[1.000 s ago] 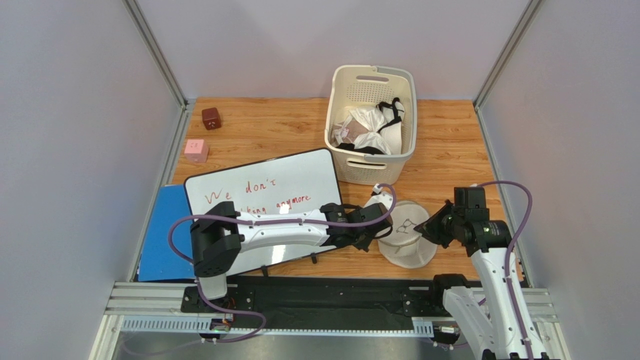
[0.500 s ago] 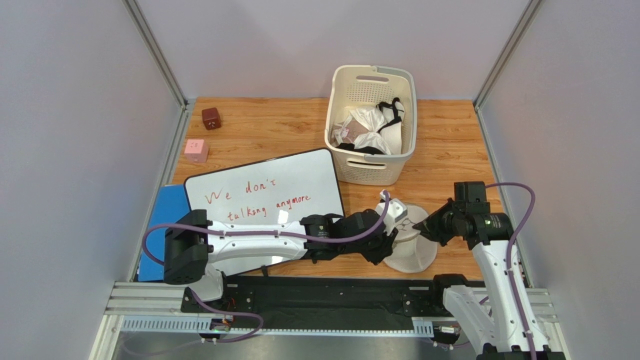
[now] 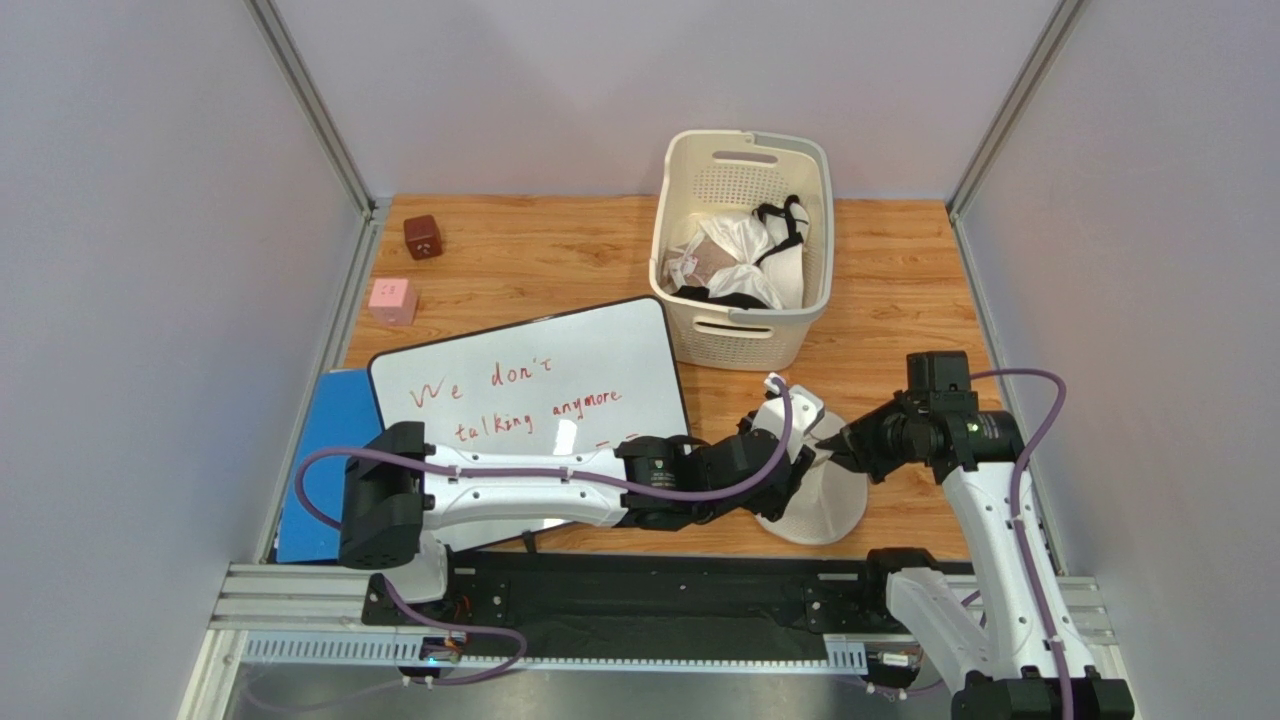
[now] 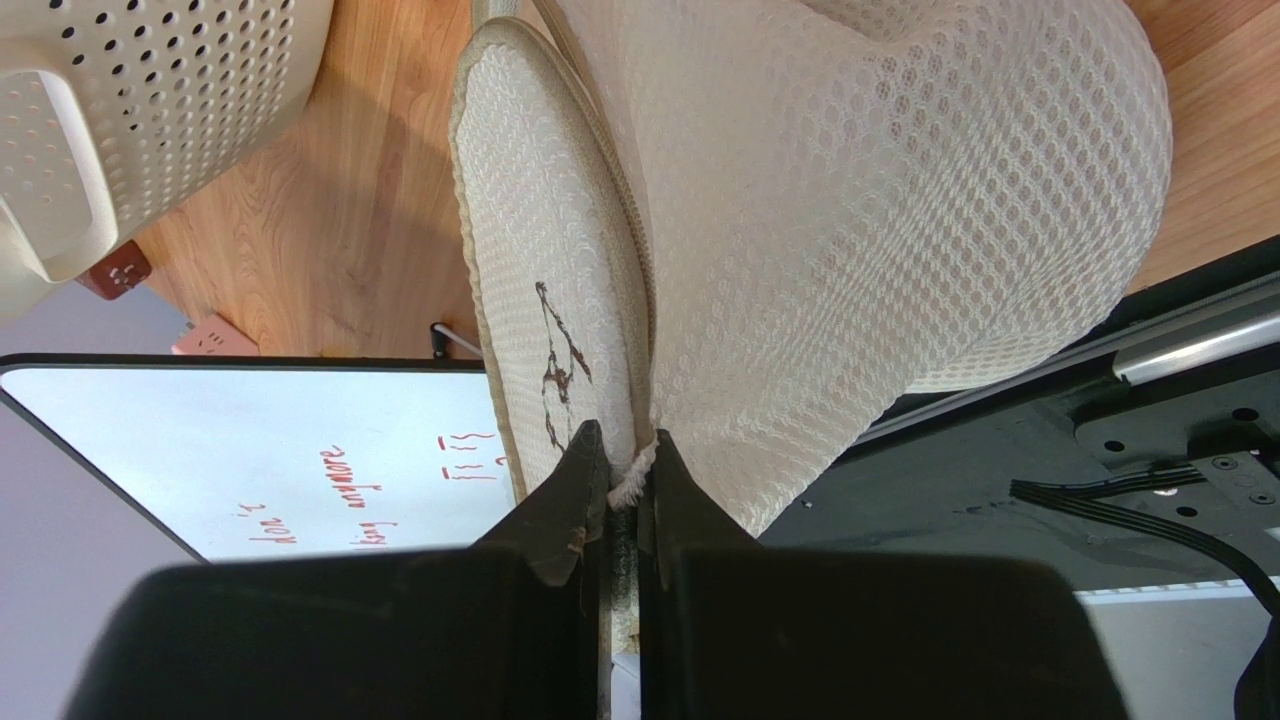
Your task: Place the bra in the laundry bag and zip it closed
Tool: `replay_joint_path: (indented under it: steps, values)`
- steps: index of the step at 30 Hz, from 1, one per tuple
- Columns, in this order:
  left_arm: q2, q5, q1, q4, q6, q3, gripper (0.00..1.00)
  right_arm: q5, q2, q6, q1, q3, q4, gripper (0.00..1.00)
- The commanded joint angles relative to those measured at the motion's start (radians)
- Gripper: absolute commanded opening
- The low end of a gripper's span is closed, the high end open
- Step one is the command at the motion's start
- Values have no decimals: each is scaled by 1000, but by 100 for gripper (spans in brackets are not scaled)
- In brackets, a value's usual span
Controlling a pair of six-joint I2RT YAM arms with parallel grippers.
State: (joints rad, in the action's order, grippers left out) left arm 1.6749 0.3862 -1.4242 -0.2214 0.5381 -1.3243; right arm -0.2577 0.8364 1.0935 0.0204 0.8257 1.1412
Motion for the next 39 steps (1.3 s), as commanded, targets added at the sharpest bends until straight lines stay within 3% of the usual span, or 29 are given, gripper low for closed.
replay_joint_path:
  steps: [1,14,17,28,31,34,35,39]
  values:
    - [2,63,-4,-53,39,-10,52,-41,-5,25,-10,12,-24,0]
    - [45,14,16,-67,60,-30,48,-69,-5,23,-11,1,-37,0]
    - [57,23,22,-72,59,-41,43,-80,-3,26,-11,-2,-41,0]
    - [78,89,27,-107,34,-99,40,-90,-5,13,-11,-17,-47,0]
    - [78,95,33,-111,42,-101,34,-92,-5,3,-10,-14,-47,0]
    - [82,97,45,-128,45,-105,14,-89,-10,-17,-10,-14,-46,0]
    - [82,100,53,-145,51,-107,4,-91,-11,-21,-10,-19,-46,0]
    - [69,115,68,-173,49,-89,0,-78,-23,-55,-10,-33,-47,0]
